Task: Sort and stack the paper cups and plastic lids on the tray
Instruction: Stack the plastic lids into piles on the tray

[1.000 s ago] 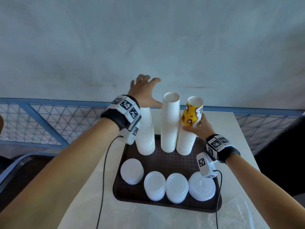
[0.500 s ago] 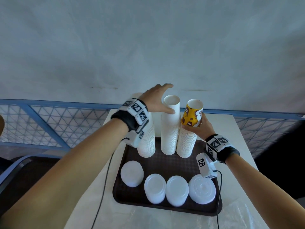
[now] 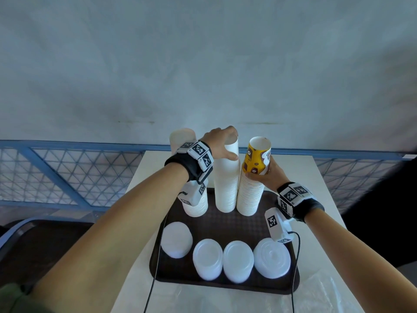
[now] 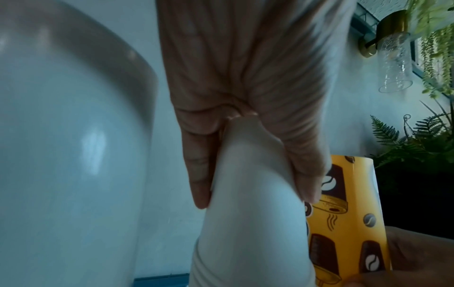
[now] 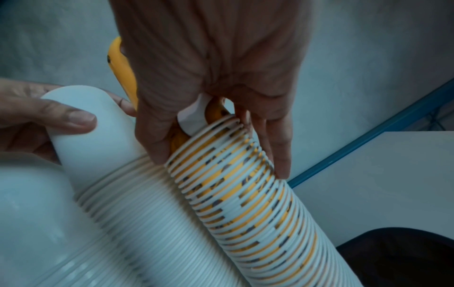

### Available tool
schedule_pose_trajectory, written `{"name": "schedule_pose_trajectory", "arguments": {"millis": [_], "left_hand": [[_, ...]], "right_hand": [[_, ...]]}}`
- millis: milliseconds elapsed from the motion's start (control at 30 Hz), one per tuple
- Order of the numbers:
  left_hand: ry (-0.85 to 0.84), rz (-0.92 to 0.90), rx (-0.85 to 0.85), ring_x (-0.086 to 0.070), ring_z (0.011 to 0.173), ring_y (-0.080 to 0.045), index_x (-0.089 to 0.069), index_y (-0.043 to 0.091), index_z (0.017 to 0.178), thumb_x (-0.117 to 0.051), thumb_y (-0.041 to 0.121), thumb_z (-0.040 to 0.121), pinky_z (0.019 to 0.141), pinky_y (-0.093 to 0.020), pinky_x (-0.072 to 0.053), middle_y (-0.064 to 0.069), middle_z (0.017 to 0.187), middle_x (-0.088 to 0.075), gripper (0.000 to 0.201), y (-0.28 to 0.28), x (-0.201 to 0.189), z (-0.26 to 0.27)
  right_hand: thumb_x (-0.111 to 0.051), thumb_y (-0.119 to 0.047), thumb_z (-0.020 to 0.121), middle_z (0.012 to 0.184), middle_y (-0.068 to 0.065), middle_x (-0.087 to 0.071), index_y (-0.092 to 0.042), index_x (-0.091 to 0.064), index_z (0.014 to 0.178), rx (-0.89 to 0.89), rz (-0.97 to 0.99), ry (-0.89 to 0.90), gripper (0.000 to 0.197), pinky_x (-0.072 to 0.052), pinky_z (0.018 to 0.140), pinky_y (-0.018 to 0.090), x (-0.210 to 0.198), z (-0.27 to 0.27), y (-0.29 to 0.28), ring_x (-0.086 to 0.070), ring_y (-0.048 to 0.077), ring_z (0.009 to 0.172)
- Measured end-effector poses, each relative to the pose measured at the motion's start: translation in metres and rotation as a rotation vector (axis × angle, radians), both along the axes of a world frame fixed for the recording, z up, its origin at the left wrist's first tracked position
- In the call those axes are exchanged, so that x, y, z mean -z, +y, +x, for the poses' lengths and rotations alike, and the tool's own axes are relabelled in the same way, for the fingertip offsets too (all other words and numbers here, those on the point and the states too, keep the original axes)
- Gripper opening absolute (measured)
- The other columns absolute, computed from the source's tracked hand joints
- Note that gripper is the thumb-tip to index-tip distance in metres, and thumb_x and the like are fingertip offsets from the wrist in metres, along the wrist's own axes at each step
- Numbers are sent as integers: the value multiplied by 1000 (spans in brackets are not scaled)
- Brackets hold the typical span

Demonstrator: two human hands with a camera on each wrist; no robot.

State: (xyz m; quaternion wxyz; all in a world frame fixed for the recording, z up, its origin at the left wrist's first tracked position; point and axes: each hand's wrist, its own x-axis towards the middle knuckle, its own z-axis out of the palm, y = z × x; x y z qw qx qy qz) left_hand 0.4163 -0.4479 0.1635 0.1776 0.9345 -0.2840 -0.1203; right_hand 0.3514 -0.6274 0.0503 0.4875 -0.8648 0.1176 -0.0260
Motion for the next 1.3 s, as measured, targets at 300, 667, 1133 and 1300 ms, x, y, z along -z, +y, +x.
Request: {"name": "schedule_pose_trajectory", "arguments": {"millis": [300,667,1133,1300], "left_hand": [[2,6,32,-48,119,-27,-42,18,130,-74,32,76,89,-28,-35,-6,132,-52,64,2,-2,-8],[26,-18,-4,-46,119,-32,-31,19,136,-77,32,72,91,-33,-38,-15,130,-41,80,3,5,-18],[22,53,-226,-35,131,-29,-28,29,141,-78,43,68,106,-37,-33,-13,141,-31,90,93,-22,10],[-16,-67,-259,-42,125,-28,-34,23,134,-79,38,68,100,-37,-38,-9,137,-45,82,93,-5,9]], "right_hand": [[-79,-32,68,125,6,-58,-16,-39,131,-31,-11,37,77,-46,100,43,1,-8,0,-56,25,114],[-80,-32,66,121,5,-60,-16,-42,128,30,-26,14,74,-48,95,38,1,-15,6,-57,24,111],[-79,-25,70,130,8,-55,-13,-38,133,64,7,59,76,-43,98,36,-3,-26,8,-52,26,118],[-78,-26,71,132,9,-54,-13,-37,134,62,2,71,77,-42,101,39,-3,-26,9,-51,27,120]]}}
